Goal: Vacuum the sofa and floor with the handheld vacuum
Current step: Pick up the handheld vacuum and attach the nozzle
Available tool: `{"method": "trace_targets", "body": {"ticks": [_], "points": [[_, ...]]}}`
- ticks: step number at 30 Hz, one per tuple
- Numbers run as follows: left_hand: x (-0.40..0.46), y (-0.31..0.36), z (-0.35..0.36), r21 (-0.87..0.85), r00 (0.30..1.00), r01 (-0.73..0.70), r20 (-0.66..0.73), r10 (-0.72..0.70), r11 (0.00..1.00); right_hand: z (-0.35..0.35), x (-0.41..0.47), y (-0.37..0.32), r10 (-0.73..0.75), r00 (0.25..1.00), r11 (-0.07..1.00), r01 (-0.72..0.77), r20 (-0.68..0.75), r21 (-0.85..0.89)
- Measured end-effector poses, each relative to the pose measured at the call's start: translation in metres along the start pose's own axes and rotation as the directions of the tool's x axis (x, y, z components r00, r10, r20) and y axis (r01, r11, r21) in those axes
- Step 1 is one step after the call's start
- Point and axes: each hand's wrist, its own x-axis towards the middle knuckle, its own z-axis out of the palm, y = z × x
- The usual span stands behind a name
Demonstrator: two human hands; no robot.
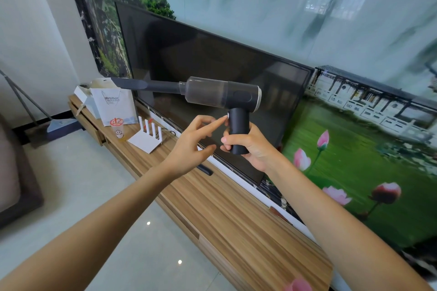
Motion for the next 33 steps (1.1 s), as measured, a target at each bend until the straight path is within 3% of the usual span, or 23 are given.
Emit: {"method": "trace_targets", "body": {"ticks": [12, 33], "points": [[0.002, -0.001, -0.005, -0.098, 0.995, 0.091, 0.039, -0.088, 0.991, 0.003, 0.009, 0.004, 0.013, 1.000, 1.000, -0.013, -0.013, -0.001], [0.011, -0.008, -0.002, -0.111, 0.983, 0.154, 0.120, -0.140, 0.982, -0.003, 0.017, 0.003, 0.054, 0.999, 0.998, -0.054, 0.000, -0.024]]}}
